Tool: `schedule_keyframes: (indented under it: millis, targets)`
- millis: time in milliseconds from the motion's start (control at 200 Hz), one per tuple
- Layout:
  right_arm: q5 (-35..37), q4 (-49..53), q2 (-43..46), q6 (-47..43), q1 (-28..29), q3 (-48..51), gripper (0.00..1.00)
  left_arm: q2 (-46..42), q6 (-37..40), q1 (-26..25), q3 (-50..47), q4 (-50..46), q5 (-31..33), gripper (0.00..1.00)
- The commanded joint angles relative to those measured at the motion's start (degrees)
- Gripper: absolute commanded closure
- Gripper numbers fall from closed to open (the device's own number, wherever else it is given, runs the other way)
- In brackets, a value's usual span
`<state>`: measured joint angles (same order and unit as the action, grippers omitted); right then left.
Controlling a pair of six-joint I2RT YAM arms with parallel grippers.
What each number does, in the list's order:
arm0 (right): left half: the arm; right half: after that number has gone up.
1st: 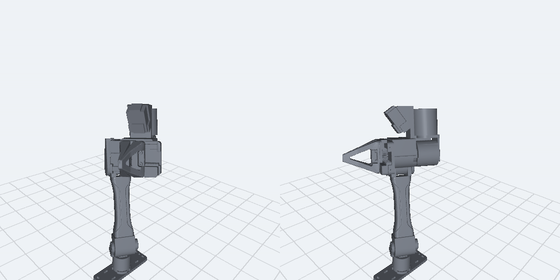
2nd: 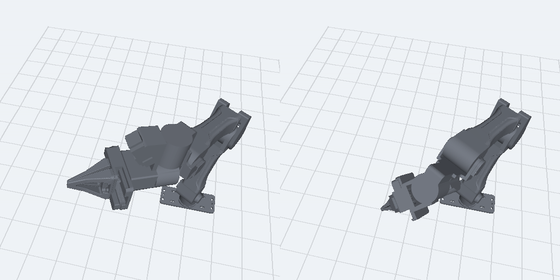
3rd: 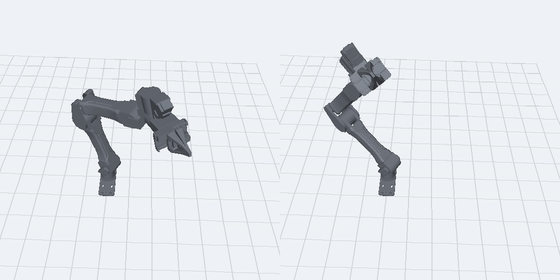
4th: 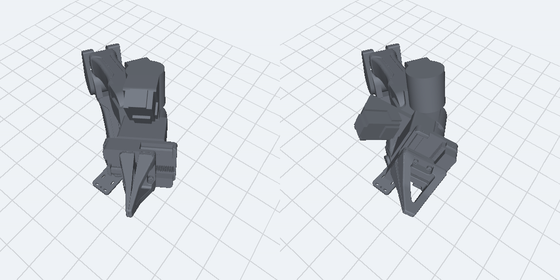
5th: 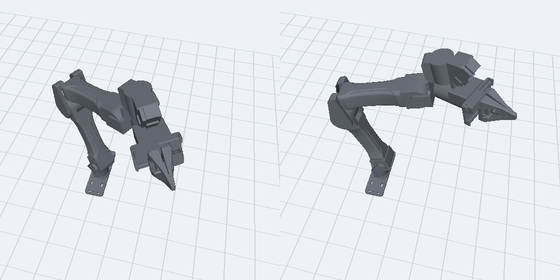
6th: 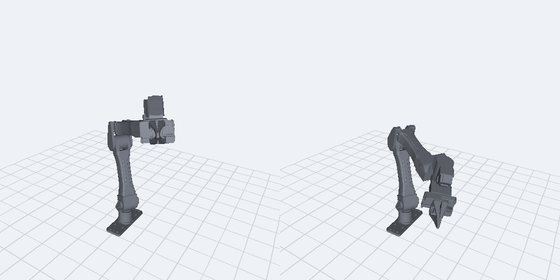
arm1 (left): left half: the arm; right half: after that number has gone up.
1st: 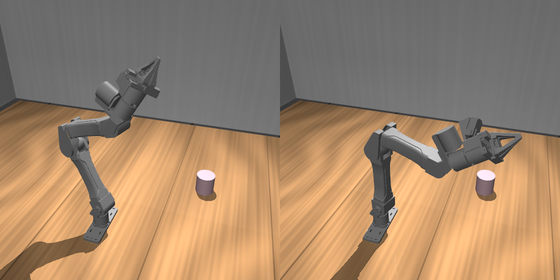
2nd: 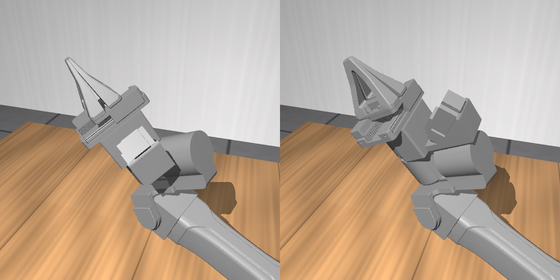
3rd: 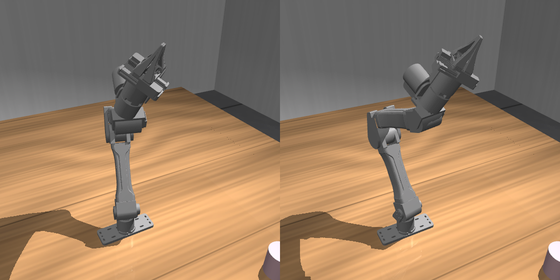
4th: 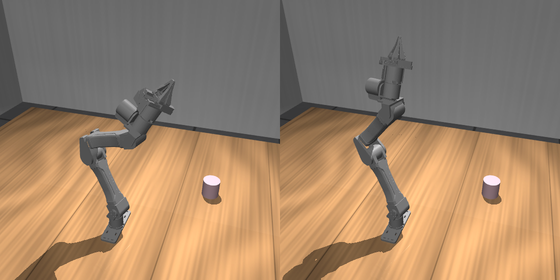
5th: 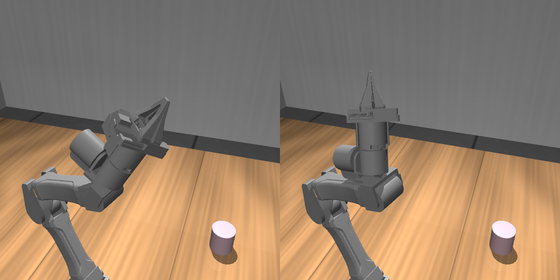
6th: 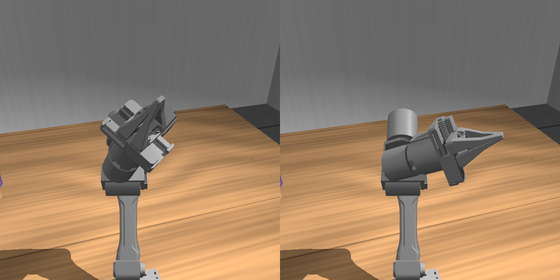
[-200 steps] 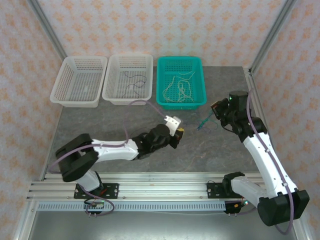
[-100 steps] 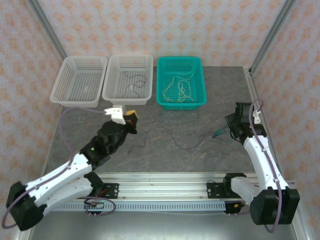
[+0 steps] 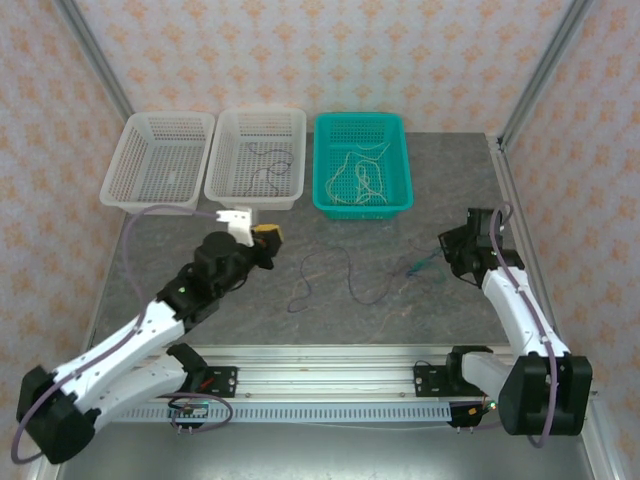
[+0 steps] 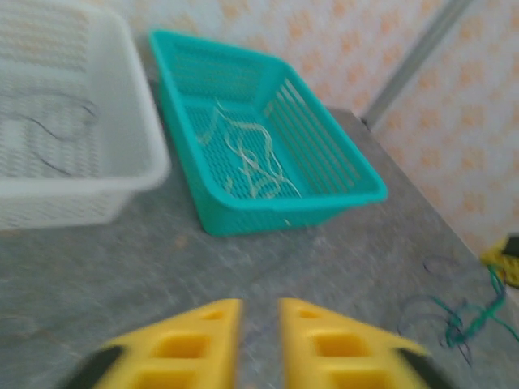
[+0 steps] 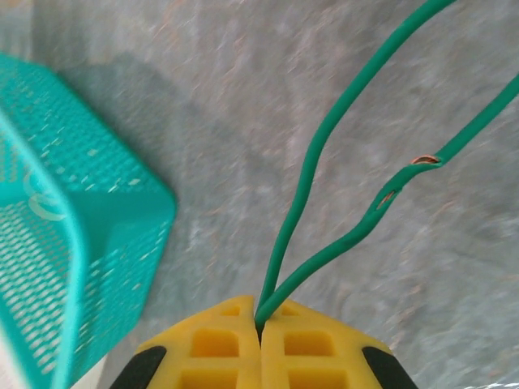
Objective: Untangle the cables
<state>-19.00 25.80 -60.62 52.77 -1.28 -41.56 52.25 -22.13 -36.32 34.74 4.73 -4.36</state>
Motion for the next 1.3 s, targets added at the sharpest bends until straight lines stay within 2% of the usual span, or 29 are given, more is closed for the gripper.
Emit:
schedule_keyframes:
  millis: [0, 45, 140, 250, 410, 480, 641, 756, 846, 916, 976, 1096, 1161, 1296]
  targets:
    - [-7.85, -4.66, 3.35, 3.20, 1.95, -4.51, 1.00, 5.55, 5.10, -5.89, 1.92, 9.18, -6.77, 0.56]
    - [-8.91, -5.66, 4.13, 4.29, 3.04, -5.68, 1.00, 8.61, 7.67, -8.80, 2.90, 11.24, -7.24, 0.49]
    - [-9.90, -6.79, 4.96, 6.59, 5.65, -8.30, 1.00, 15.97, 10.86, -12.79, 4.15, 17.82, -9.75, 0.42]
    - [-11.17, -7.36, 5.12, 8.00, 7.37, -11.33, 1.00, 23.56, 11.35, -13.72, 3.29, 28.65, -11.66, 0.27]
    - [-12.66, -7.52, 5.84, 9.64, 8.31, -14.72, 1.00, 29.65, 12.47, -15.05, 6.55, 32.49, -12.60, 0.04]
    - [-13.19, -8.09, 6.17, 10.66, 8.55, -15.32, 1.00, 31.84, 12.57, -15.12, 7.14, 35.09, -11.40, 0.00]
    - [-14.84, -10.34, 6.47, 13.65, 9.16, -15.57, 1.00, 38.43, 12.19, -15.10, 10.91, 37.88, -10.20, 0.00]
    - [-15.75, -11.56, 6.99, 14.99, 9.52, -16.12, 1.00, 43.37, 10.79, -15.06, 11.60, 44.24, -5.04, 0.00]
    - [-16.13, -11.50, 7.67, 15.72, 9.61, -16.88, 1.00, 45.80, 12.48, -15.01, 13.23, 44.49, -1.22, 0.01]
    - [-16.46, -11.48, 8.06, 16.21, 9.61, -17.39, 1.00, 47.34, 13.57, -15.01, 14.91, 44.53, -0.39, 0.06]
    - [-16.27, -11.06, 8.36, 16.08, 9.63, -17.63, 1.00, 47.90, 13.69, -15.01, 15.96, 44.96, -0.06, 0.19]
    - [-13.60, -7.87, 8.93, 13.29, 9.58, -18.19, 1.00, 46.33, 12.31, -15.01, 15.54, 45.28, 0.47, 0.68]
    - [-11.61, -5.85, 9.19, 11.43, 9.54, -18.13, 1.00, 44.06, 11.07, -14.92, 13.72, 45.15, 1.31, 1.00]
    - [-5.77, -1.90, 9.20, 7.22, 9.37, -17.31, 1.00, 38.14, 4.88, -12.48, 8.65, 45.01, 1.17, 1.00]
